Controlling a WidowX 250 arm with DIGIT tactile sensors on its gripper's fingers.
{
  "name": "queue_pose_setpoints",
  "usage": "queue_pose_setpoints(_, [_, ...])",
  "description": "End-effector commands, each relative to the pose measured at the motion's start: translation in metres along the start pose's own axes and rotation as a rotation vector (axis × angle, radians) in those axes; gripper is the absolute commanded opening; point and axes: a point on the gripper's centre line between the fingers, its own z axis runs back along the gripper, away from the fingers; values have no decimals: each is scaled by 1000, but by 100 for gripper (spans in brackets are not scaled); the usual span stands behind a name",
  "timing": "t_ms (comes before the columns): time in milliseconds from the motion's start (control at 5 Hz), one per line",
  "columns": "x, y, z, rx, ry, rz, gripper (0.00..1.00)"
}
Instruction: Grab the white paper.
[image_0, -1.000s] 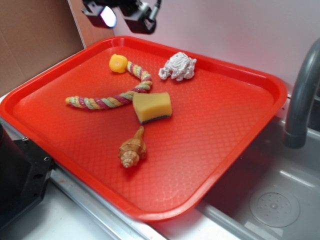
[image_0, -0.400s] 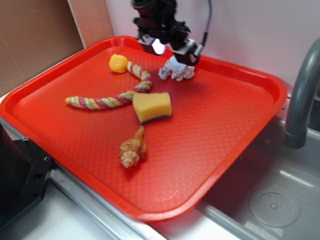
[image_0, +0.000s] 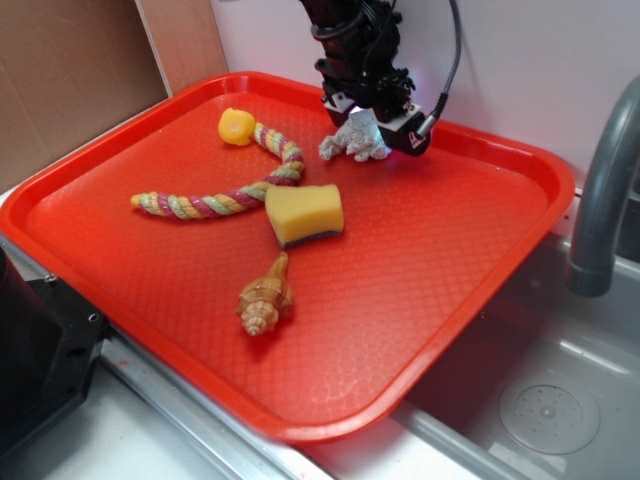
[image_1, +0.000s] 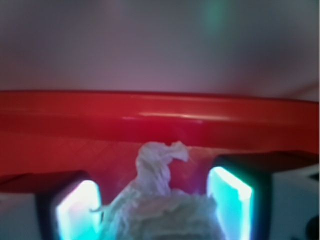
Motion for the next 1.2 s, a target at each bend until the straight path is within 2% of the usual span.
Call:
queue_pose_setpoints(0, [-12, -11, 36, 21, -20, -12, 0])
queue_pose_setpoints(200, [-23, -9, 71, 133, -9, 81, 0])
queue_pose_setpoints(400, [-37, -9, 108, 127, 25, 141, 0])
queue_pose_setpoints(600, [-54, -11, 146, 153, 41, 204, 0])
queue_pose_setpoints(800, [-82, -15, 181, 135, 33, 210, 0])
queue_pose_setpoints(1000, [-108, -16, 197, 131, 22, 238, 0])
